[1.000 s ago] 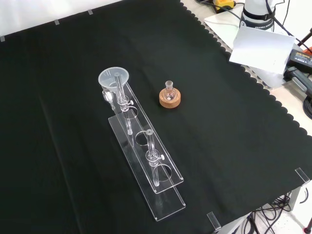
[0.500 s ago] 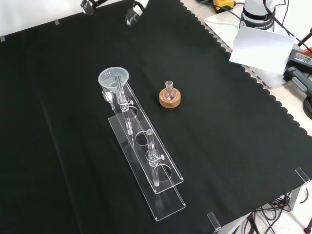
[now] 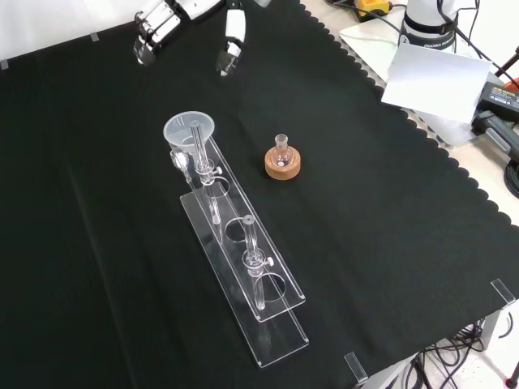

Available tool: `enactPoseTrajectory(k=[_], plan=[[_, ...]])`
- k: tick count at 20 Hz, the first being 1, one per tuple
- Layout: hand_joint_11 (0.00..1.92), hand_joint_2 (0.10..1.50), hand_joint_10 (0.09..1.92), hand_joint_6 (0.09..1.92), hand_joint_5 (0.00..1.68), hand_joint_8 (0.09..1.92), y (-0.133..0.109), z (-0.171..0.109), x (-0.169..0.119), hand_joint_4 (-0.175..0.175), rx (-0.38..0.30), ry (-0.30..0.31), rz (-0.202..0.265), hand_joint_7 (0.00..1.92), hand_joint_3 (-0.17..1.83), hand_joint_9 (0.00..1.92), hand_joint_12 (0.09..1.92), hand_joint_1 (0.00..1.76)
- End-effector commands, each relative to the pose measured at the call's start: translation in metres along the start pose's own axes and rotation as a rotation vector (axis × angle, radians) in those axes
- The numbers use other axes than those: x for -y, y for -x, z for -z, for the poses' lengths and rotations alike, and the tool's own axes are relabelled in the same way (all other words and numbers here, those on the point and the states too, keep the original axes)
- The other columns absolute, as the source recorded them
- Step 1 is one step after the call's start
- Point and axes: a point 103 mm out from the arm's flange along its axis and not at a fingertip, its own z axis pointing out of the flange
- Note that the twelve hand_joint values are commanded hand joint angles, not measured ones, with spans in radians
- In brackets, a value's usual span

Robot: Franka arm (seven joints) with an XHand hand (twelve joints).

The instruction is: Pick up the funnel from the transparent funnel stand.

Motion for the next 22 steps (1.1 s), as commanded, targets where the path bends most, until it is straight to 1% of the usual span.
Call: enactPoseTrajectory(k=[1, 8, 12, 15, 18, 22], plan=[[0.1, 0.73, 0.72, 0.09, 0.12, 0.58, -0.022, -0.005, -0.011, 0.002, 0.033, -0.073, 0.047, 0.04, 0.38, 0.2, 1.44, 0.5], [0.13, 0.69, 0.72, 0.09, 0.12, 0.59, -0.033, -0.022, -0.027, -0.004, 0.06, -0.141, 0.053, 0.04, 0.38, 0.21, 1.43, 0.53], [0.14, 0.67, 0.72, 0.09, 0.1, 0.6, -0.038, -0.029, -0.034, -0.009, 0.064, -0.174, 0.06, 0.01, 0.39, 0.18, 1.43, 0.55], [0.15, 0.65, 0.74, 0.09, 0.07, 0.53, -0.04, -0.033, -0.038, -0.009, 0.066, -0.185, 0.062, 0.0, 0.41, 0.11, 1.44, 0.56], [0.16, 0.63, 0.81, 0.09, 0.05, 0.46, -0.041, -0.037, -0.043, -0.007, 0.07, -0.197, 0.057, 0.0, 0.42, 0.06, 1.48, 0.57], [0.17, 0.61, 0.86, 0.09, 0.05, 0.43, -0.042, -0.042, -0.048, -0.006, 0.081, -0.188, 0.058, 0.0, 0.43, 0.04, 1.5, 0.58]])
